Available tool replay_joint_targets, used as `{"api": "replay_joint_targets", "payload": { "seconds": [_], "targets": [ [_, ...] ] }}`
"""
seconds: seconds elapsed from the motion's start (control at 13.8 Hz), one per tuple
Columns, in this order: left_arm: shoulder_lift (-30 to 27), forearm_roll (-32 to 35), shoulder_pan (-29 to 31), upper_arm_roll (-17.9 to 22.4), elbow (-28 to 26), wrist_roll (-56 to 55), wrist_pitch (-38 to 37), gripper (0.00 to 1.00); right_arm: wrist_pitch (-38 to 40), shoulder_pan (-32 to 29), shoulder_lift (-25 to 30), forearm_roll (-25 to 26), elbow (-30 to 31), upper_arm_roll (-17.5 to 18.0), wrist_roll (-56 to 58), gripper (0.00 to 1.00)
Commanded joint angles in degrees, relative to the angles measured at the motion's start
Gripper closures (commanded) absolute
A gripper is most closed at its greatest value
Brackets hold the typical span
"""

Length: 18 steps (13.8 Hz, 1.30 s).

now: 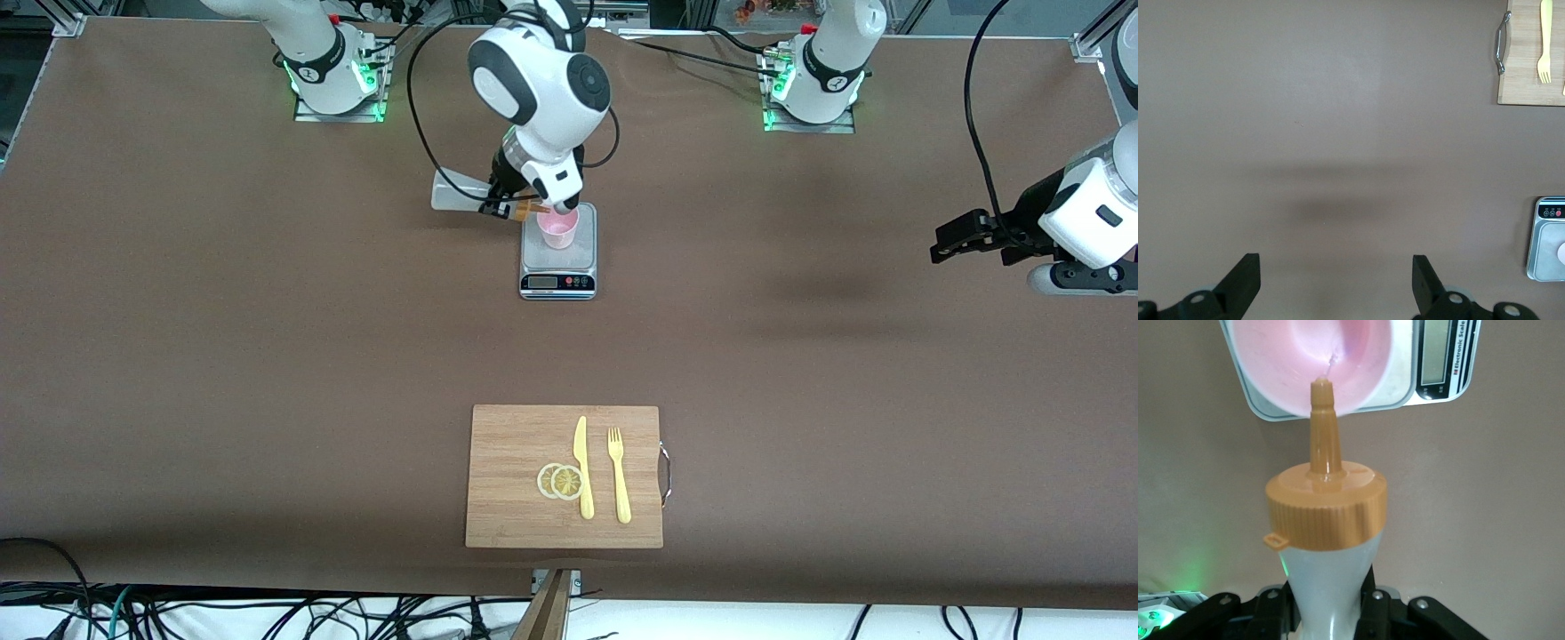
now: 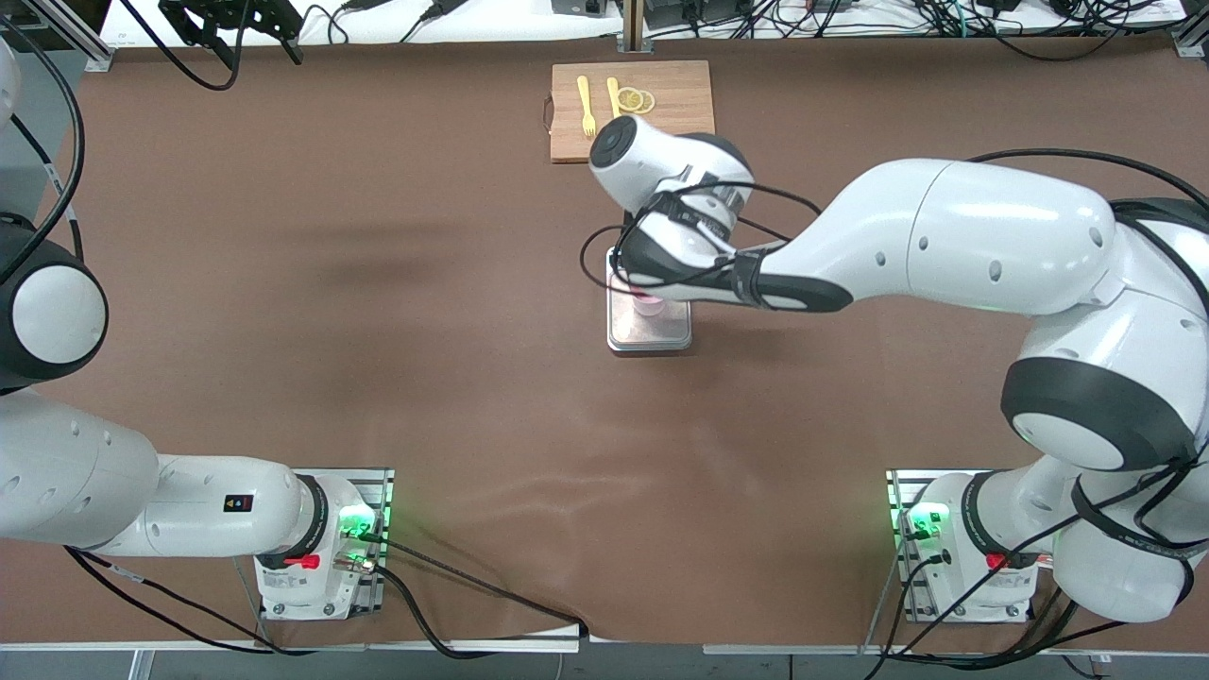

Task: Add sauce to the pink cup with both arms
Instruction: 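Tilt the bottle nozzle into the pink cup and dispense sauce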

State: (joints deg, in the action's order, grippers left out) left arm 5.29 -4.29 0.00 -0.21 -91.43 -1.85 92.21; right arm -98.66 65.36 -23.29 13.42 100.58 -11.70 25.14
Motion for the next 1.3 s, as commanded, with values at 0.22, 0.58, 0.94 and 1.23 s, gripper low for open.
{"api": "replay_joint_targets", "payload": {
  "seconds": [0.22,0.58,0.94,1.23],
  "targets": [
    [0.68,0.95,0.26,-0.32,1.70,1.23,-1.24,0.00,1.37,1.79,0.17,2.05,-0.04,-0.51,-2.55,0.76],
    [1.39,0.95,0.00,-0.32,2.75,1.14,-1.33,0.00,1.37,1.62,0.17,2.05,-0.12,-0.60,-2.55,0.76],
    [1.48,0.95,0.35,-0.23,2.75,1.23,-1.24,0.00,-2.13,1.09,0.44,0.83,0.75,-0.86,-2.28,0.75],
    [1.56,1.03,0.35,-0.23,2.93,1.14,-1.24,0.00,-11.61,0.47,4.11,-1.90,7.85,-2.00,-1.85,0.74]
  ]
}}
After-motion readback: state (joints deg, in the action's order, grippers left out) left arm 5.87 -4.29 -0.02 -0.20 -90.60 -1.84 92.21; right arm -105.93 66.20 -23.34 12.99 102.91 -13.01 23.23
